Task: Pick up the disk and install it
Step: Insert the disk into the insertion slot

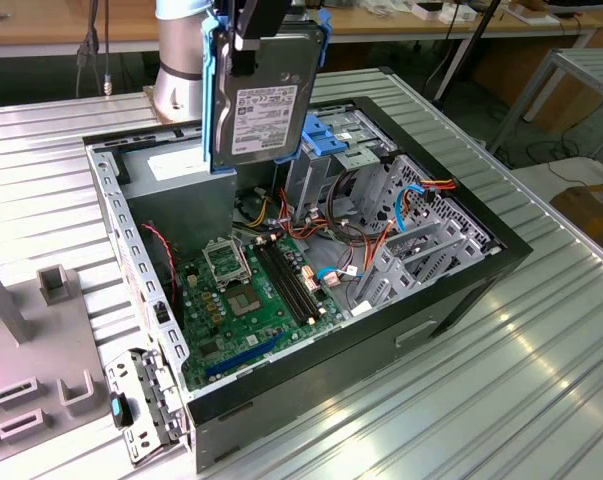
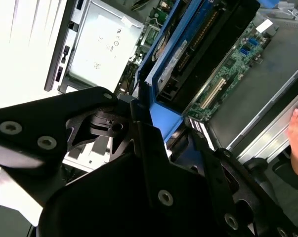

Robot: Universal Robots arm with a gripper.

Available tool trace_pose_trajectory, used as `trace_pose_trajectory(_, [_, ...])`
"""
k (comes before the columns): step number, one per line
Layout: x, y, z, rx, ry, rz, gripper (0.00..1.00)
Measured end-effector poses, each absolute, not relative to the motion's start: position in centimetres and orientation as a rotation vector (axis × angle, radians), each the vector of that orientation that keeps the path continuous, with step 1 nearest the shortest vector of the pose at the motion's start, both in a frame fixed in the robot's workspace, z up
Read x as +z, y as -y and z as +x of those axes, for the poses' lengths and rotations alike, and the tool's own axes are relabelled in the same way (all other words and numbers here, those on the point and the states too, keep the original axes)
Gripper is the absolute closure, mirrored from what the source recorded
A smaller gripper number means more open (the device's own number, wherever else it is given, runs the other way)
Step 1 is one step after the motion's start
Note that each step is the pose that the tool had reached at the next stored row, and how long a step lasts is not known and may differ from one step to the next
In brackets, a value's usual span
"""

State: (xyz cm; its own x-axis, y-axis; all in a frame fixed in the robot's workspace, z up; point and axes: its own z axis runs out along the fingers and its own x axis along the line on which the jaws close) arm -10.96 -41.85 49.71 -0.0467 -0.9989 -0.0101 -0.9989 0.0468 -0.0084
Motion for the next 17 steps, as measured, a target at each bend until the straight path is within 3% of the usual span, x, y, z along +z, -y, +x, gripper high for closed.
trace_pose_trajectory(17, [49.5, 41.8, -5.6, 0.001, -2.263, -2.160, 0.63])
